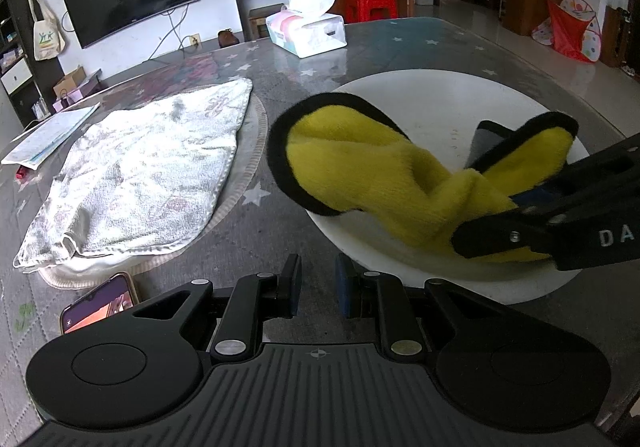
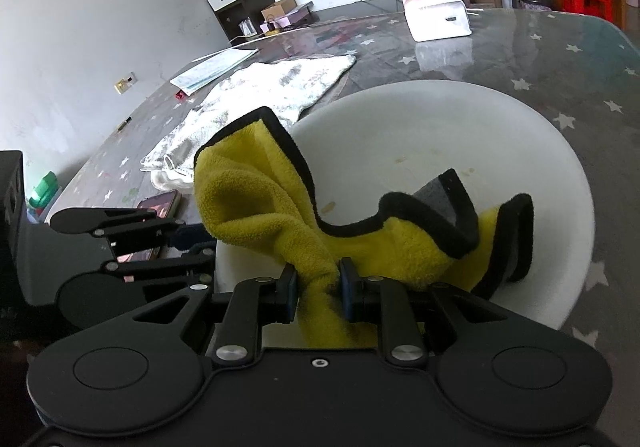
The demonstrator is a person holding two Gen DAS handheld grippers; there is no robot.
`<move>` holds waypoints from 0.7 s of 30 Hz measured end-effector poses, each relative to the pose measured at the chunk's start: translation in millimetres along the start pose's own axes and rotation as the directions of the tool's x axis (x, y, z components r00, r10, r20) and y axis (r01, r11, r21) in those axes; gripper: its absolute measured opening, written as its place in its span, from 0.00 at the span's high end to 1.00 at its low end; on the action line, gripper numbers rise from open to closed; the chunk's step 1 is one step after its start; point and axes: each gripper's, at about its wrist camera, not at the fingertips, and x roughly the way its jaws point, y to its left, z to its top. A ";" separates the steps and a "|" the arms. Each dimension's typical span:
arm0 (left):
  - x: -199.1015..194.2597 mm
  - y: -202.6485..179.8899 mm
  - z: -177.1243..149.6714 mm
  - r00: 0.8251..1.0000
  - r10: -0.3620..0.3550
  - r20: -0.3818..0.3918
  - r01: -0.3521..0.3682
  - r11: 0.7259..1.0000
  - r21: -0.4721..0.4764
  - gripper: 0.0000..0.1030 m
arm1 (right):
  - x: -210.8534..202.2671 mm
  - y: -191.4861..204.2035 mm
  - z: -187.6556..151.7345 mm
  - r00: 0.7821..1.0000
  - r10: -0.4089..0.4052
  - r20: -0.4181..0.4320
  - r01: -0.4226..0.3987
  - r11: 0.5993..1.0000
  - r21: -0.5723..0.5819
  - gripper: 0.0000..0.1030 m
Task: Clean bowl
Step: 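Wipe the bowl interior near the rim with the yellow cloth, right gripper, then rub the yellow cloth across the bowl bottom with the right gripper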
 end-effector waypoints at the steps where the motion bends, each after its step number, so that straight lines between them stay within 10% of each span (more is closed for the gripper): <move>1: 0.0 0.0 0.0 1.000 0.000 0.000 0.000 1.000 0.000 0.82 | -1.1 -1.1 -0.5 1.000 0.001 -0.001 -0.001 1.000 0.003 0.78; 21: 0.0 0.5 -2.1 1.000 0.002 0.003 -0.002 1.000 -0.003 0.82 | -12.3 -14.0 1.1 0.999 -0.024 -0.029 0.023 1.000 -0.020 0.78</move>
